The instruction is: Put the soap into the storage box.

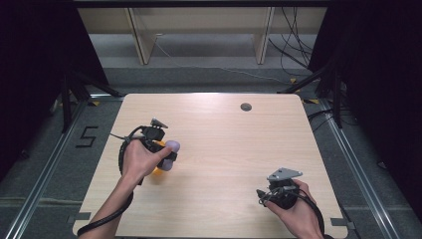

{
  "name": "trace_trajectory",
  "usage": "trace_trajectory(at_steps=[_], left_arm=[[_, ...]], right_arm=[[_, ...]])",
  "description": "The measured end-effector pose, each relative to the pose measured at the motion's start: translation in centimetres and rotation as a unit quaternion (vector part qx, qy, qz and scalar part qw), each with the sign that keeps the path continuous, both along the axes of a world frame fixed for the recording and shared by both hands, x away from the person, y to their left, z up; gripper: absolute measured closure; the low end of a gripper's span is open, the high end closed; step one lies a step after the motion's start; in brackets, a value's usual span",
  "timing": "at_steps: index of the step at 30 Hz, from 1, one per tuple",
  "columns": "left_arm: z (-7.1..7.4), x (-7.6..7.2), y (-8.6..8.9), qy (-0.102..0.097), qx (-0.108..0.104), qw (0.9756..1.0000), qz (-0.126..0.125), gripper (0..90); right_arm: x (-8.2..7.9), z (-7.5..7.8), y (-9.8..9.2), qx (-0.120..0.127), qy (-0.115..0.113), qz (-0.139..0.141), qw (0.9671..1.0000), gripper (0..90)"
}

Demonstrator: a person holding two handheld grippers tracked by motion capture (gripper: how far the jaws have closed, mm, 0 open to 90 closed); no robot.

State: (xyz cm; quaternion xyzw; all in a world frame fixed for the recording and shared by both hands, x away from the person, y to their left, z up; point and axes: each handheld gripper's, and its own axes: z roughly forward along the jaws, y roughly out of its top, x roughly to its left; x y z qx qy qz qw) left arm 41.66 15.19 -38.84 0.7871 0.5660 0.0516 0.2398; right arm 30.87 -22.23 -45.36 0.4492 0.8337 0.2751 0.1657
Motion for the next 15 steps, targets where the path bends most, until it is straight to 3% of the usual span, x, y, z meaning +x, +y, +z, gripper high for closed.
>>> trace_trajectory(at_steps=[15], left_arm=[[0.1, 0.1, 1.3, 0.000, -0.002, 0.9999, 0.010, 49.3]], right_arm=[[0.0, 0.1, 0.0, 0.001, 0.000, -0.003, 1.0000, 44.4]])
